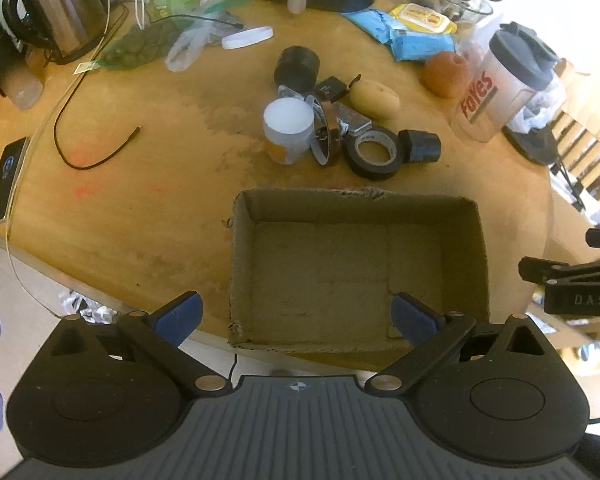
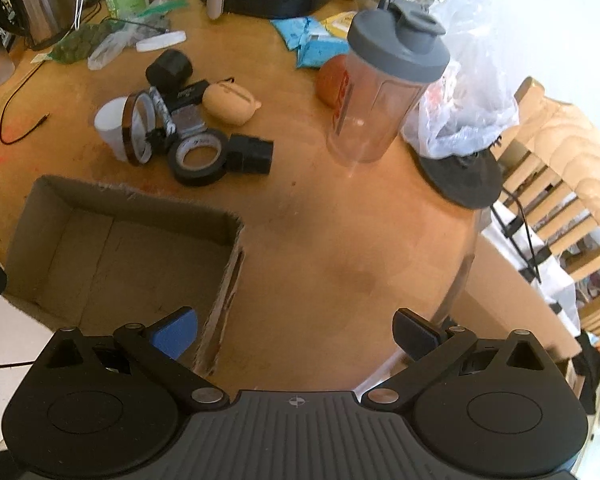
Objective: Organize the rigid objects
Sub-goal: 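Move both tools over the cardboard box toward the cluster of small objects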
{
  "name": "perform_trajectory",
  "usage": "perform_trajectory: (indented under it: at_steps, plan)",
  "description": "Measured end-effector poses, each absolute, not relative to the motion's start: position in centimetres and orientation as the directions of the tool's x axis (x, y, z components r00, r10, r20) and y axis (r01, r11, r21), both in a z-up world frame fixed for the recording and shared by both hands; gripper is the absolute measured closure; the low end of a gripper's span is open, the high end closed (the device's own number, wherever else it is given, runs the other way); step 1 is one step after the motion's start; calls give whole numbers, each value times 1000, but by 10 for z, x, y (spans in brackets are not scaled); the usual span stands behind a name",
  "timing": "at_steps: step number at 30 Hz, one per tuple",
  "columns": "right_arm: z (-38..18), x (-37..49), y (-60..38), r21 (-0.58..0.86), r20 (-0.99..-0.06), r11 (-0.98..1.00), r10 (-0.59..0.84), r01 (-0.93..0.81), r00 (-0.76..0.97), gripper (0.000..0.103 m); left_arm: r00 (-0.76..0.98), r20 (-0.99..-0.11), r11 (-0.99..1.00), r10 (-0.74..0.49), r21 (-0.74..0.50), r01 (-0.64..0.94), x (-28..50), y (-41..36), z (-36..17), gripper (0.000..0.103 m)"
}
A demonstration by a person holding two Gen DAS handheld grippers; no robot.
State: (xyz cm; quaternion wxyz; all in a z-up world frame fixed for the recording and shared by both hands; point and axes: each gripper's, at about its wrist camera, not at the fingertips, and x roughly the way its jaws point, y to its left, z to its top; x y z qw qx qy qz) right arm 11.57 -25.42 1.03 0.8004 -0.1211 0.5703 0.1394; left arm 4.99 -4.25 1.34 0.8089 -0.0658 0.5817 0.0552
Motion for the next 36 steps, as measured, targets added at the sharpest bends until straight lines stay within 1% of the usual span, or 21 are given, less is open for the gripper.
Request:
perform_trajectory:
  at_steps: [8, 12, 15, 20, 26, 30, 33, 36]
  plan:
    - [7, 137, -253, -9, -943, 924, 120, -383, 311, 0, 355, -929, 979, 104, 34, -199, 58, -45, 17, 0]
    - [1, 143, -247, 44, -945, 927, 160, -373, 285, 0, 375, -915, 973, 151, 71, -219, 59, -40, 12, 0]
    - [-2, 147, -244, 109, -941, 930, 210, -352, 265, 0, 373, -909, 970, 185, 107, -220, 60, -36, 8, 0]
    - [-9, 150, -236, 168, -930, 928, 262, -333, 260, 0, 395, -901, 979, 181, 128, -157, 57, -30, 6, 0]
    - [-14, 155, -234, 203, -911, 931, 293, -303, 292, 0, 416, -905, 994, 91, 59, -90, 51, -20, 2, 0]
    - [-15, 159, -238, 198, -893, 939, 291, -281, 343, 0, 434, -899, 996, 61, 25, -89, 45, -12, 2, 0]
    - [-19, 163, -236, 161, -891, 948, 260, -276, 373, 0, 437, -895, 993, 91, 49, -106, 43, -7, 0, 0]
    - [-23, 168, -230, 127, -881, 947, 245, -296, 406, 0, 458, -874, 985, 163, 114, -133, 39, -5, -1, 0]
